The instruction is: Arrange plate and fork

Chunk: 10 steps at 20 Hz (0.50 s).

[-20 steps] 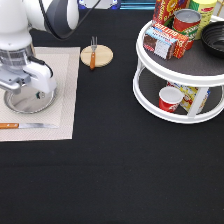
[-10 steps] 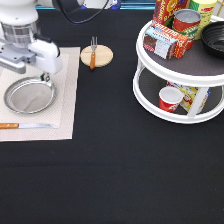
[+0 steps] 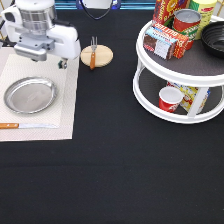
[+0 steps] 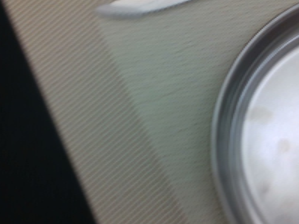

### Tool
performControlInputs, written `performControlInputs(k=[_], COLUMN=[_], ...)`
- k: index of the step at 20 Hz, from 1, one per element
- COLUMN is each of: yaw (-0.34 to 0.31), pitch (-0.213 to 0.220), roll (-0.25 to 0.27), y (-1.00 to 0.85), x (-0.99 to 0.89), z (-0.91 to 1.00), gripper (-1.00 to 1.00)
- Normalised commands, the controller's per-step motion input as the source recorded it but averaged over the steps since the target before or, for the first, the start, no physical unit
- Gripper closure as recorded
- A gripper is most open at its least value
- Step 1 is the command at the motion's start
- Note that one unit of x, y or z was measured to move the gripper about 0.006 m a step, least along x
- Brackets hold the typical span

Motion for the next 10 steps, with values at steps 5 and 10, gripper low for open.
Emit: performControlInputs(k=[5,10], yaw=[0.177,0.164], pitch=[-0.054,-0.056], roll=[0.0,0.0], y=[0.47,0.4], x=[-0.6,-0.73], z=[0.01,-0.05], gripper=[-1.0,-1.0])
